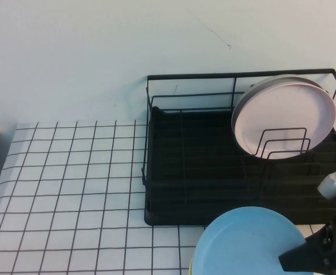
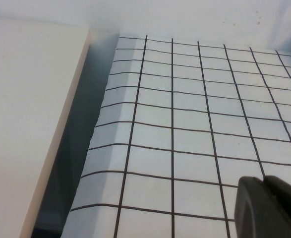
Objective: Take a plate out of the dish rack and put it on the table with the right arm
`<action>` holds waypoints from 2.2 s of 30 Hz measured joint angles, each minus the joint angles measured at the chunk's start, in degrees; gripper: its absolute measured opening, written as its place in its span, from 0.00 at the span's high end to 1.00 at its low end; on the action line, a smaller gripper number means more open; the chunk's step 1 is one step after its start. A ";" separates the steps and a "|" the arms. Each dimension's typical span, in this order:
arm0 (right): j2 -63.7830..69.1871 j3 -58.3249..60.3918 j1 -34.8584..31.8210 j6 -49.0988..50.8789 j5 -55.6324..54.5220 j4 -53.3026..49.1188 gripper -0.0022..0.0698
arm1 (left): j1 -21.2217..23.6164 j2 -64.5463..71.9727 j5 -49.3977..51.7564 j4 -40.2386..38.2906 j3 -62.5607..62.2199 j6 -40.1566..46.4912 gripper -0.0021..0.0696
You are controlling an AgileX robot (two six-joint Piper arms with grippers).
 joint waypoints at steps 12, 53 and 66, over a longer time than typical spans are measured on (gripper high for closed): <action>0.00 -15.74 0.00 19.87 15.45 -23.89 0.58 | 0.00 0.00 0.00 0.00 0.00 0.00 0.98; -70.71 7.69 0.00 16.88 -16.22 -10.11 0.97 | 0.00 0.00 0.00 0.00 0.00 0.00 0.98; -70.71 16.88 0.00 7.39 -37.15 -11.20 0.97 | 0.00 0.00 0.00 0.00 0.00 0.00 0.98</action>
